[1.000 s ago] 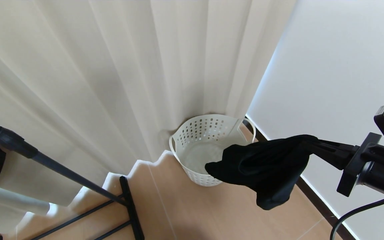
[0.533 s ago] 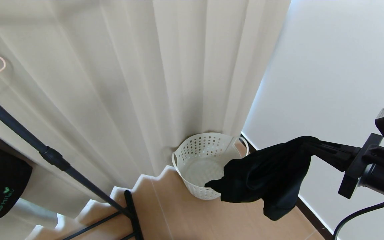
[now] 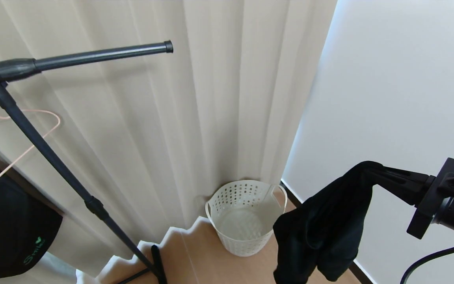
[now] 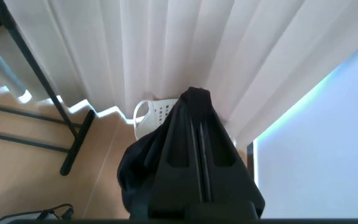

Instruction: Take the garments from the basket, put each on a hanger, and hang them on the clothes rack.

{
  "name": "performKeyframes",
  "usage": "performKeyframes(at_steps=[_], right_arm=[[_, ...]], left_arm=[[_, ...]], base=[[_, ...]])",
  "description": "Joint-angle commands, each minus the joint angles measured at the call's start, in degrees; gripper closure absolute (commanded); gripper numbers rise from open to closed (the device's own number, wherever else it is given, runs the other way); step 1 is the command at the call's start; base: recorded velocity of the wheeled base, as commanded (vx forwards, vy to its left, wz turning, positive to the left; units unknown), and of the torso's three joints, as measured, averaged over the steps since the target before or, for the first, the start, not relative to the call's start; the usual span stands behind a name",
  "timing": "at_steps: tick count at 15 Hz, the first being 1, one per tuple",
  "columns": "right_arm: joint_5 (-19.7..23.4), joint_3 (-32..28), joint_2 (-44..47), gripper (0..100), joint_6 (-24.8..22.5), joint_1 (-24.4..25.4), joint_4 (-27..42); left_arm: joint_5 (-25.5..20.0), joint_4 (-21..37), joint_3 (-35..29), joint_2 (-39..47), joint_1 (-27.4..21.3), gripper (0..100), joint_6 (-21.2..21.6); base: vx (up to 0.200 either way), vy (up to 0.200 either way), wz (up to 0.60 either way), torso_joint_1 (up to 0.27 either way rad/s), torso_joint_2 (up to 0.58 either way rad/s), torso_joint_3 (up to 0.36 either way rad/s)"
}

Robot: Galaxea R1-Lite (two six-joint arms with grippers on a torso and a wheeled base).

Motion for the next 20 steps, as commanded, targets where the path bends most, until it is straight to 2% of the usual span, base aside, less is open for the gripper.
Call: performKeyframes(at_steps=[1, 7, 12, 16, 20], right_arm=[[0.0, 0.3, -0.7, 100, 0.0, 0.8, 0.0], [0.0, 0.8, -0.4, 100, -0.1, 2.0, 0.0], [-0.1, 0.9, -0.4, 100, -0.1, 2.8, 0.0], [-0.3, 1.0, -0.5, 100, -0.1, 2.8, -0.1], [-0.3, 1.2, -0.4, 100, -0.1, 2.8, -0.1]], left_arm=[[0.0, -0.1, 0.0, 0.1, 0.0, 0, 0.0], [0.0, -0.1, 0.0, 0.1, 0.0, 0, 0.0], [0.0, -0.1, 0.0, 0.0, 0.1, 0, 0.0], [0.0, -0.1, 0.0, 0.0, 0.1, 0, 0.0], [0.0, -0.1, 0.0, 0.0, 0.1, 0, 0.1]], base=[[0.0, 0.0, 0.0, 0.261, -0.61, -0.115], [0.0, 0.0, 0.0, 0.199, -0.45, -0.061], [0.0, 0.0, 0.0, 0.03, -0.05, 0.162], [0.0, 0.0, 0.0, 0.001, 0.0, 0.021], [0.0, 0.0, 0.6, 0.002, 0.0, 0.002]])
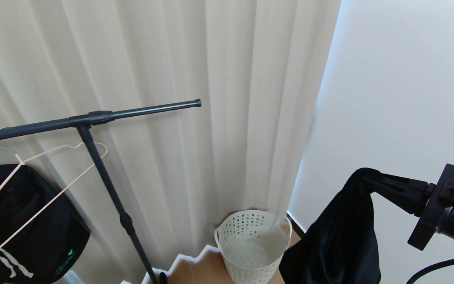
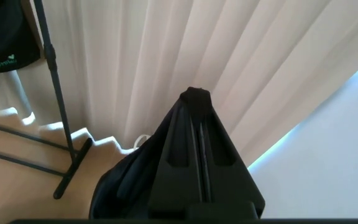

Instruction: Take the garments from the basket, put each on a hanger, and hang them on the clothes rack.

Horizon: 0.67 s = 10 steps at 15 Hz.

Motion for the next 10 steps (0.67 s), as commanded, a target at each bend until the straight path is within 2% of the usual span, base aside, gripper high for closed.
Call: performKeyframes(at_steps=[1, 5, 6, 9, 10], right_arm=[[0.1, -0.1, 0.1, 100, -1.0, 0.0, 0.0], [0.1, 0.2, 0.0, 100, -1.3, 0.0, 0.0], [0.2, 0.4, -0.1, 100, -1.4, 0.0, 0.0], [0.2, 0.5, -0.3, 100, -1.6, 0.1, 0.0], [0.2, 0.5, -0.2, 100, -1.5, 0.0, 0.0]], left_arm=[[0.0, 0.0, 0.0, 0.0, 0.0, 0, -0.1], [-0.1, 0.0, 0.0, 0.1, 0.0, 0, 0.2], [-0.1, 0.0, 0.0, 0.1, 0.0, 0, 0.2], [-0.1, 0.0, 0.0, 0.0, 0.0, 0, 0.1], [-0.1, 0.0, 0.0, 0.0, -0.1, 0, 0.1]], base=[[0.0, 0.0, 0.6, 0.007, 0.0, 0.002], [0.0, 0.0, 0.6, 0.006, 0.0, 0.002], [0.0, 0.0, 0.0, 0.0, 0.0, 0.0], [-0.2, 0.0, 0.0, 0.009, 0.0, 0.001], [0.0, 0.2, 0.0, 0.012, 0.01, -0.002]])
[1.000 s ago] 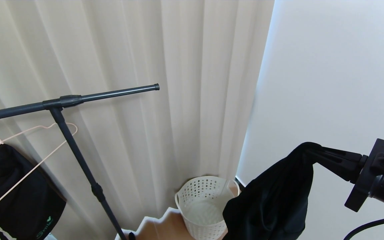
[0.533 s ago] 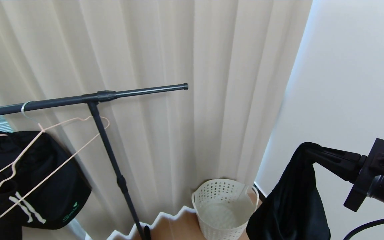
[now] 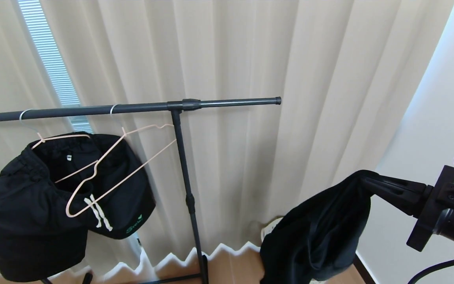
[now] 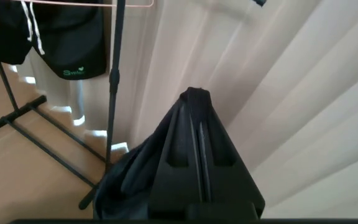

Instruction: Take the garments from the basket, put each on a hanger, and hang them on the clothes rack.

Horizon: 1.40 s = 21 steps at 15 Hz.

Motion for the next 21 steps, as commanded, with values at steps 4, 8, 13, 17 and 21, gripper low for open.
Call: performKeyframes(at_steps=[4, 8, 13, 17, 21], right_arm=[[0.1, 0.1, 0.0, 100, -0.1, 0.1, -0.2], [0.1, 0.1, -0.2, 100, -0.1, 0.1, -0.2], [0.1, 0.1, -0.4, 100, -0.1, 0.1, -0.2], [0.1, 0.2, -0.4, 100, -0.4, 0.1, -0.2], [0.1, 0.5, -0.4, 100, -0.4, 0.1, -0.2]], left_arm=[[0.0, 0.0, 0.0, 0.0, 0.0, 0, 0.0], [0.0, 0.0, 0.0, 0.0, 0.0, 0, 0.0], [0.0, 0.0, 0.0, 0.0, 0.0, 0, 0.0], [0.1, 0.0, 0.0, 0.0, 0.1, 0, -0.2], [0.1, 0.0, 0.0, 0.0, 0.0, 0, -0.3]], base=[[0.0, 0.2, 0.0, -0.013, 0.0, 0.006], [0.0, 0.2, 0.0, 0.008, 0.01, 0.001], [-0.08, 0.12, 0.0, 0.0, 0.0, 0.0], [-0.2, 0.05, 0.0, 0.011, 0.0, 0.002], [-0.2, 0.15, 0.0, 0.002, 0.0, 0.001]])
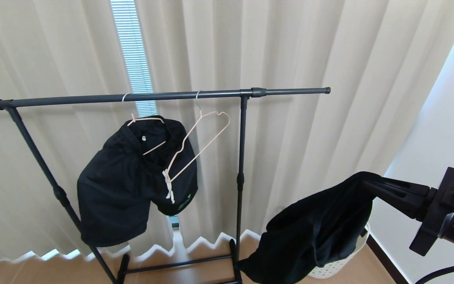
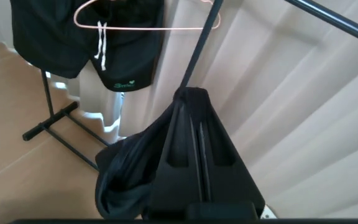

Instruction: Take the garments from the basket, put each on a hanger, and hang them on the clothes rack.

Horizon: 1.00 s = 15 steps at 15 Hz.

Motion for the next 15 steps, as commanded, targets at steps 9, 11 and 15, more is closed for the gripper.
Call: performKeyframes(at_steps=[9, 11, 15], right_arm=[[0.2, 0.8, 0.7, 100, -1.8, 0.1, 0.1], [0.3, 0.7, 1.5, 100, -3.3, 2.0, 0.2], [0.1, -6.7, 11.4, 100, -3.3, 4.7, 0.0]], left_arm=[[-0.7, 0.2, 0.0, 0.3, -0.1, 0, 1.0], [-0.6, 0.3, 0.0, 5.8, -2.0, 0, 2.1], [-2.9, -4.6, -2.1, 33.0, -5.6, 0, 1.4]], base=[[-0.089, 0.0, 0.0, -0.003, 0.0, 0.0], [0.0, 0.0, 0.0, 0.0, 0.0, 0.0], [0.0, 0.0, 0.0, 0.0, 0.0, 0.0]])
